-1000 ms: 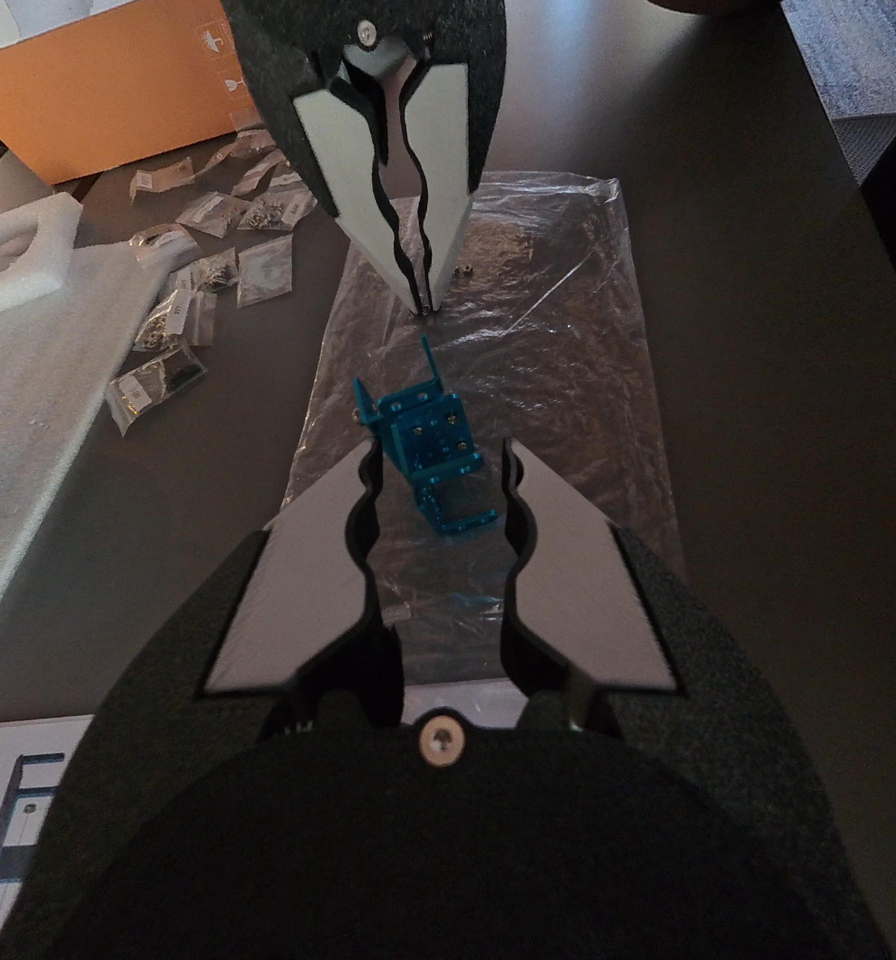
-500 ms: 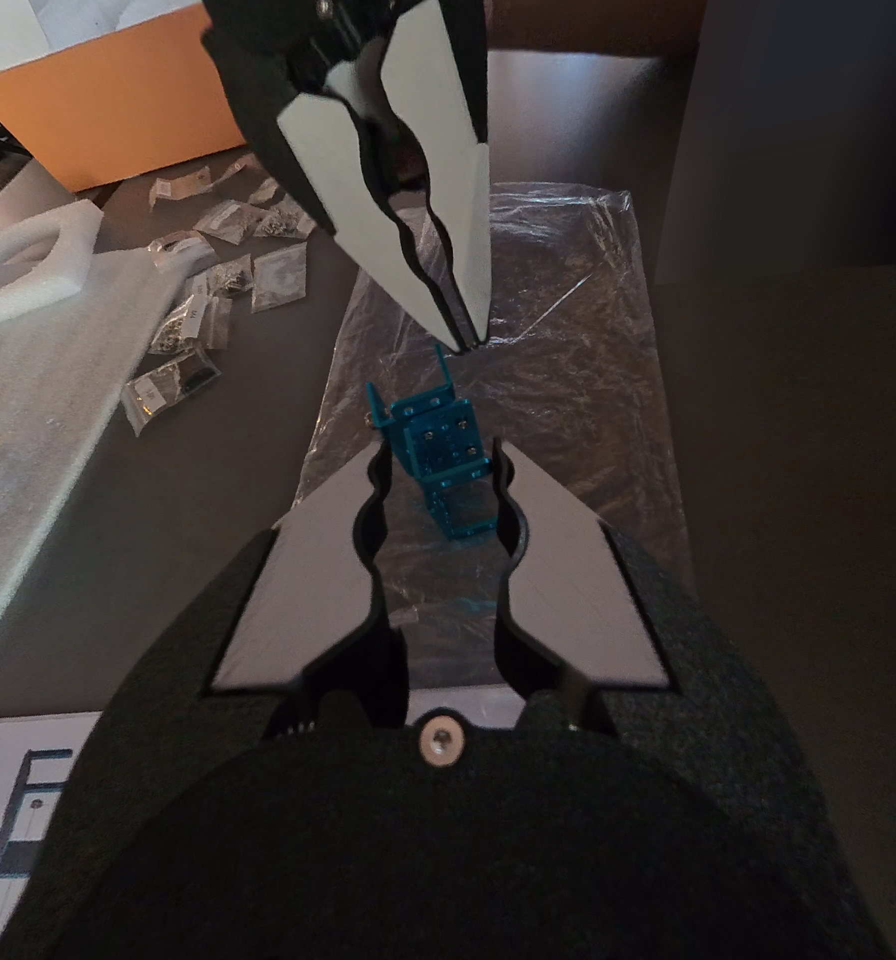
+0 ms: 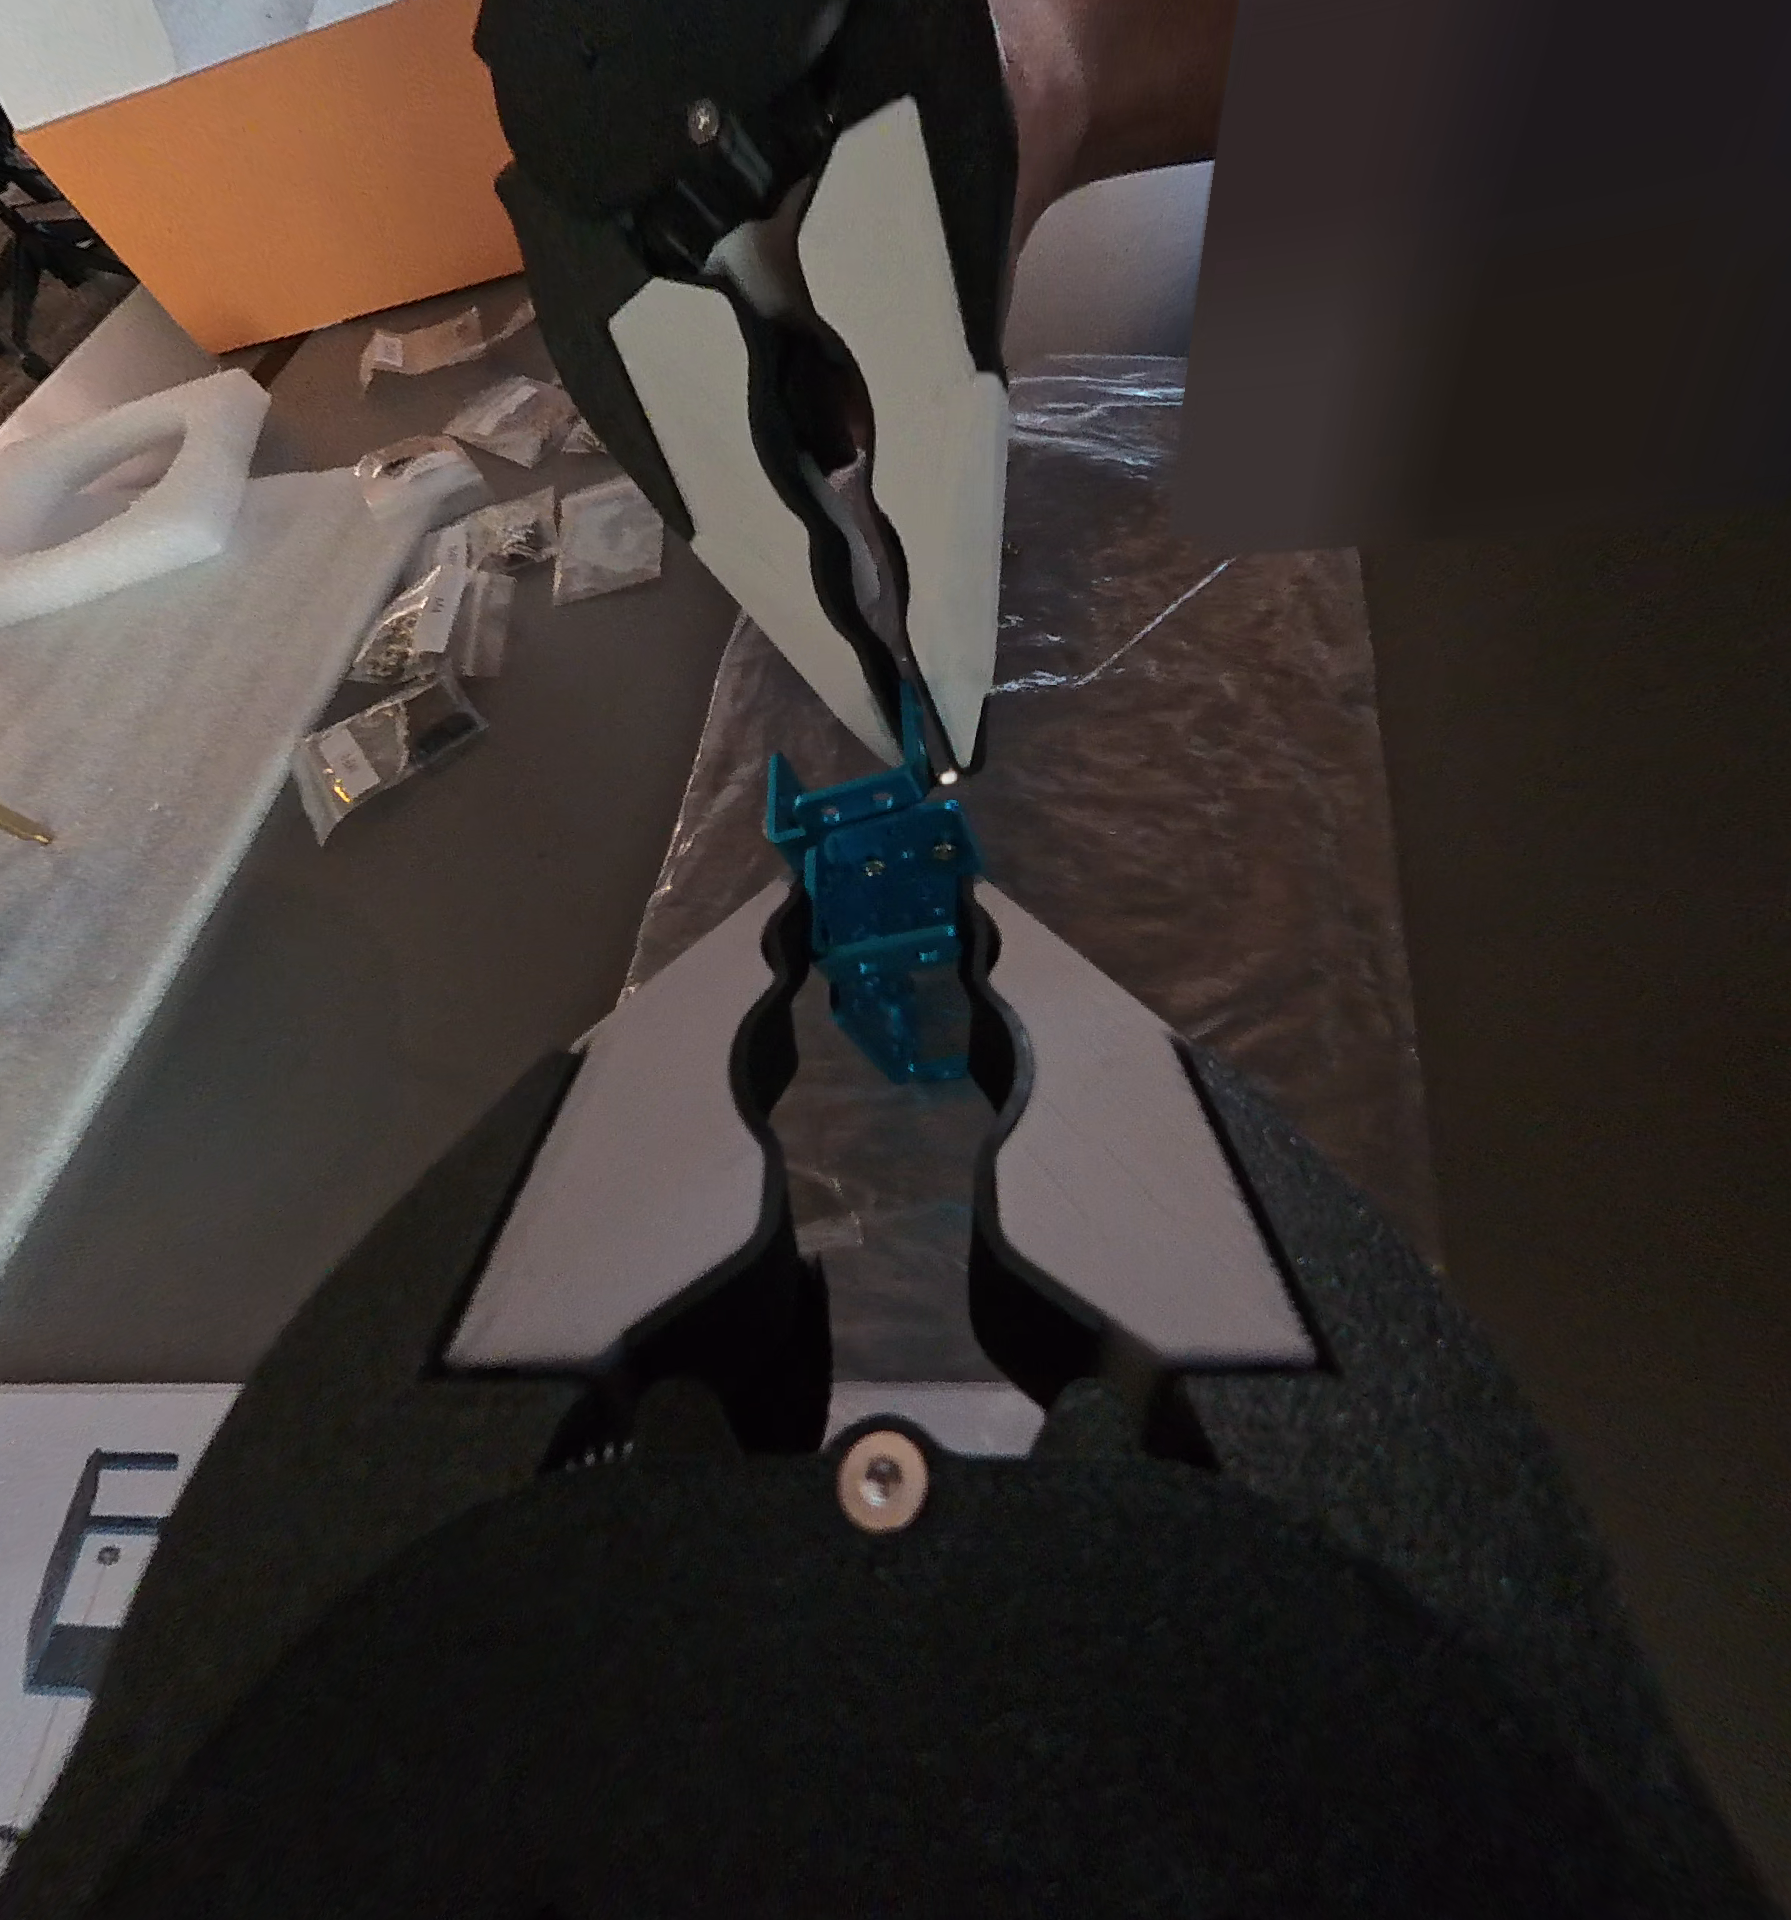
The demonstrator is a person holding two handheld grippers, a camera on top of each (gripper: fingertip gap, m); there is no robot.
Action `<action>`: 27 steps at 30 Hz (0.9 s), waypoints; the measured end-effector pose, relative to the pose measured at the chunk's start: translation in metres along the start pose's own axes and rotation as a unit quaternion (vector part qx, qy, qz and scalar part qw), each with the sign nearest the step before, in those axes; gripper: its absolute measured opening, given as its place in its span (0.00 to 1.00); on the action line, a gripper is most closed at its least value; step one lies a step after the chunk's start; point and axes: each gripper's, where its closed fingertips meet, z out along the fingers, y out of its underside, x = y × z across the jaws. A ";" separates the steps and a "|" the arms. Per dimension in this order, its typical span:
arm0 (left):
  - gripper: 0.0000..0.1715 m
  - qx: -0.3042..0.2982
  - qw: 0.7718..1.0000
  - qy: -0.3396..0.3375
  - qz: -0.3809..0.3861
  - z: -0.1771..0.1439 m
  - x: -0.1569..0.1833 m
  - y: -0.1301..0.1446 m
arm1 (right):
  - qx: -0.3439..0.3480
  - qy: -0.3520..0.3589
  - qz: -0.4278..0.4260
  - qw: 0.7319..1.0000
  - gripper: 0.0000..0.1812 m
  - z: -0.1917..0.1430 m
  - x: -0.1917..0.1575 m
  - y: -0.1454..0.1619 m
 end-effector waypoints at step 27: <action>0.26 -0.017 0.995 0.007 -0.095 0.009 -0.005 0.001 | 0.019 0.021 0.005 1.000 0.02 -0.004 0.007 -0.005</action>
